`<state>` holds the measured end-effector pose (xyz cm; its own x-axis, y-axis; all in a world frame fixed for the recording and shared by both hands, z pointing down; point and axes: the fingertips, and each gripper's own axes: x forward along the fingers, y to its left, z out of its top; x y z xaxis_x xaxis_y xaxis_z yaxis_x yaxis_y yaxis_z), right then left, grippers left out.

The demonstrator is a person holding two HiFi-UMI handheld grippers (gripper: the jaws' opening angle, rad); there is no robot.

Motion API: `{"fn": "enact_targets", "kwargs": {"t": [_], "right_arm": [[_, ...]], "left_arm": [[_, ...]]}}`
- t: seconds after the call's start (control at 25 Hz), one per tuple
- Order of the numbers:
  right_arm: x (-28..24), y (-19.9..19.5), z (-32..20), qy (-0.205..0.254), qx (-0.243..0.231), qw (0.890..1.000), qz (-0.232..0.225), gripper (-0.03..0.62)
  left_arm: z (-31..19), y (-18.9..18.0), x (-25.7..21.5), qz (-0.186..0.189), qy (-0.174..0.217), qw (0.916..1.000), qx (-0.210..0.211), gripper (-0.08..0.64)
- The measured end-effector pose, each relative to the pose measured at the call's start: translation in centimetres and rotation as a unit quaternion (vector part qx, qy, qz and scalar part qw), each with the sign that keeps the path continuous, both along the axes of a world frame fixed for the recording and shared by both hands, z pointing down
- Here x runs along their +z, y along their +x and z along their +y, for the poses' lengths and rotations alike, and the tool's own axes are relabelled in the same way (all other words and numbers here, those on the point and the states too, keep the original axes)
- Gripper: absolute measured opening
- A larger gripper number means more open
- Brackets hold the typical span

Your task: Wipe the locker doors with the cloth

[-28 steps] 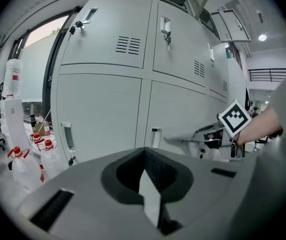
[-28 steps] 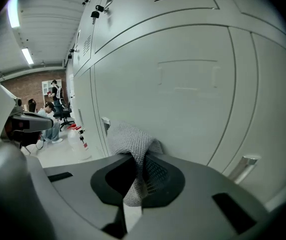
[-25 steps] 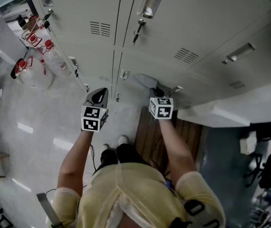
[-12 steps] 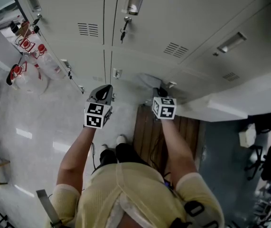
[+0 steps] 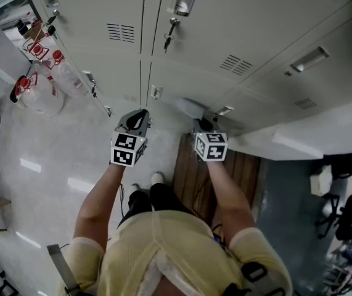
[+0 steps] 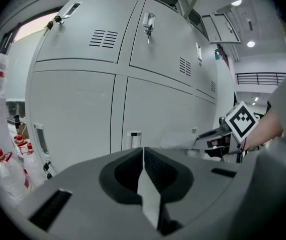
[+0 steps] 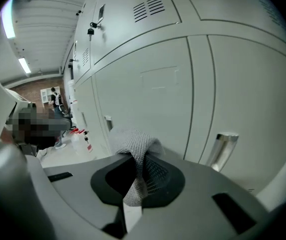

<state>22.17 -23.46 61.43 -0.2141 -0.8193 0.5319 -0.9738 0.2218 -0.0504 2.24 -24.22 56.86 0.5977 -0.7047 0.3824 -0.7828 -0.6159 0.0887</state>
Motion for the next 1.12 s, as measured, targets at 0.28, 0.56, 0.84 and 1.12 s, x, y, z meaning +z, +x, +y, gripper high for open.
{"fn": "enact_targets", "kwargs": {"t": [0.28,0.56,0.84,1.12], "right_arm": [[4.3,-6.9,0.0,-0.043,-0.074,0.996,-0.003,0.014],[6.3,-12.9,-2.0,-0.062,-0.140,0.988,0.006,0.014],[7.7,-16.1,-4.1,-0.072,-0.172,0.982,0.022,0.014],[8.5,-16.0,-6.3,-0.073,-0.174,0.981,0.051,0.014]], "left_arm": [[0.2,-4.2,2.2,-0.012,-0.016,0.9986,-0.050,0.002],[-0.2,-8.2,3.7,-0.030,-0.016,0.9944,-0.100,0.002],[-0.4,-10.2,4.6,-0.036,-0.024,0.9917,-0.122,0.002],[-1.0,-10.7,5.0,-0.041,-0.026,0.9914,-0.121,0.002]]}}
